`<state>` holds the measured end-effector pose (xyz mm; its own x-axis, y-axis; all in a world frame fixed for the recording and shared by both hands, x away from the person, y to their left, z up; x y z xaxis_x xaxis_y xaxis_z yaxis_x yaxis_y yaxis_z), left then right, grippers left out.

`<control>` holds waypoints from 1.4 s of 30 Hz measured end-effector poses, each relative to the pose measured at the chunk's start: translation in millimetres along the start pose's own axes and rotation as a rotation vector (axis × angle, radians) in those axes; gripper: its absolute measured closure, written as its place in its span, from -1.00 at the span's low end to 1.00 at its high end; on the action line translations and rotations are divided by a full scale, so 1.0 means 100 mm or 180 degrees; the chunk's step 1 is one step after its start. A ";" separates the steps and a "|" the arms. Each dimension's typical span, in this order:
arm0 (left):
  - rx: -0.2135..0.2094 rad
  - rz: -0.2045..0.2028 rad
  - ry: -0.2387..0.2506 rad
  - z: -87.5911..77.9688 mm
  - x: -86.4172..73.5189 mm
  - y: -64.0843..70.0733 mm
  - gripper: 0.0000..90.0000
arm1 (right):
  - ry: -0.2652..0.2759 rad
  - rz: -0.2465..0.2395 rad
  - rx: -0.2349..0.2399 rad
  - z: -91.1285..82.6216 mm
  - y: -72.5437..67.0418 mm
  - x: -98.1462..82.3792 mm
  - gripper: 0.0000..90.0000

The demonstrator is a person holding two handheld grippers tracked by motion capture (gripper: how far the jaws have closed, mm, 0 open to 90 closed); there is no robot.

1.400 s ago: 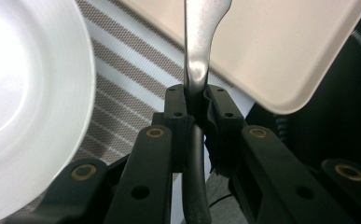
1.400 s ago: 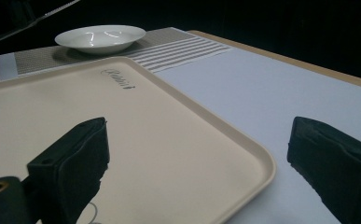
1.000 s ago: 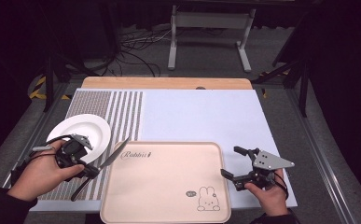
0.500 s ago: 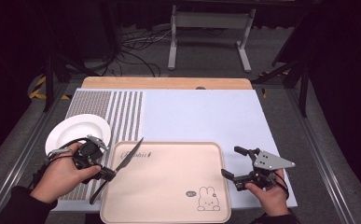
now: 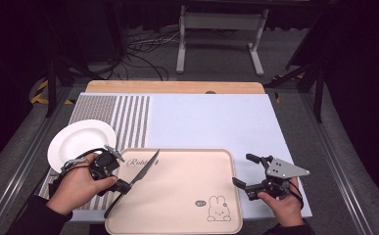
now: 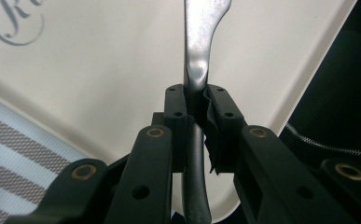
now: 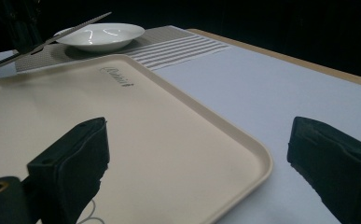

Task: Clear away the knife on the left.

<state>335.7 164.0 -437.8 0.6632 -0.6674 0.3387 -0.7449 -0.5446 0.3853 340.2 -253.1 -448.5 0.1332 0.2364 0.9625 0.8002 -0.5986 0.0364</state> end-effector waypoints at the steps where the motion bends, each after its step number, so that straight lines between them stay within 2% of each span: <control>1: -0.0009 -0.0002 -0.0005 0.02 0.00 0.00 0.78 | 0.0001 -0.0001 0.0003 0.00 0.00 0.00 -0.86; 14: -0.0166 -0.0106 -0.0121 0.24 -0.02 -0.01 0.78 | -0.0003 -0.0001 0.0013 0.00 0.00 0.00 -0.86; 20: -0.0156 -0.0173 -0.0150 0.30 -0.03 -0.04 0.78 | 0.0012 0.0011 0.0000 -0.01 0.00 0.00 -0.86; 42: -0.0180 -0.0239 -0.0212 0.44 -0.04 -0.09 0.78 | 0.0001 0.0006 0.0014 -0.01 0.00 0.00 -0.86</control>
<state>336.6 148.8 -480.3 0.7092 -0.6591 0.2500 -0.6868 -0.5661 0.4559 339.7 -254.0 -448.7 0.1343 0.2350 0.9627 0.8025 -0.5957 0.0334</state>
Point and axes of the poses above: each handheld gripper's, and its own axes: z roughly forward along the jaws, x roughly out of its top, y roughly to its right, the point moved 5 cm from there along z, roughly forward along the jaws, and after that the axes turned 2 degrees about y, right-handed, at the moved point
